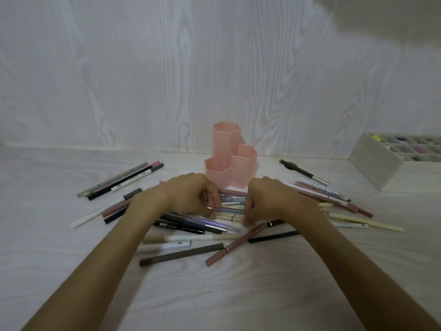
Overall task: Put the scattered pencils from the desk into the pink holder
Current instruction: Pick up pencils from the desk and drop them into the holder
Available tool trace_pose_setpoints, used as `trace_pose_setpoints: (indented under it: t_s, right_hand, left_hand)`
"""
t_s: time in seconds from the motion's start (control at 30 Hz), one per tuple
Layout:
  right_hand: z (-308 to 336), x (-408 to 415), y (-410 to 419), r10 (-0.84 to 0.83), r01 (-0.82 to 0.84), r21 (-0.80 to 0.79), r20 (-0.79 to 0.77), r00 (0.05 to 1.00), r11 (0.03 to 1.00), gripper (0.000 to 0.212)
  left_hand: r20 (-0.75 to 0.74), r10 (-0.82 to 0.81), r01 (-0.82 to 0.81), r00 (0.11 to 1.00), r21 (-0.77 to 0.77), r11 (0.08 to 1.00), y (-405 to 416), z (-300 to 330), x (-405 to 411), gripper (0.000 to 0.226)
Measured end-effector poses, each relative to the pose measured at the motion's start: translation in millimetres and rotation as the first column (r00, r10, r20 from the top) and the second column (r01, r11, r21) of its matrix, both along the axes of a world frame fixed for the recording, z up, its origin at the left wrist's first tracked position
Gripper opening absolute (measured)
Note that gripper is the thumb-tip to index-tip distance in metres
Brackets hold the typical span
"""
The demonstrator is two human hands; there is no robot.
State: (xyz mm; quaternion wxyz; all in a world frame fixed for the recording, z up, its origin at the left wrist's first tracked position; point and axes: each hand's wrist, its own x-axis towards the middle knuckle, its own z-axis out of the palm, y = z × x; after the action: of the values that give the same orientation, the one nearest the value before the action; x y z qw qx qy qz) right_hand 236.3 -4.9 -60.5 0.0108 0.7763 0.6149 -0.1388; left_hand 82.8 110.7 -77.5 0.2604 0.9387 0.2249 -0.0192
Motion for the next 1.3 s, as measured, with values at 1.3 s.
trace_pose_setpoints:
  t_s: [1.3]
  right_hand:
    - [88.0, 23.6, 95.2, -0.044, 0.128, 0.853, -0.123, 0.991, 0.505, 0.026]
  left_hand:
    - [0.382, 0.253, -0.337, 0.889, 0.172, 0.925, -4.9, -43.7, -51.0, 0.015]
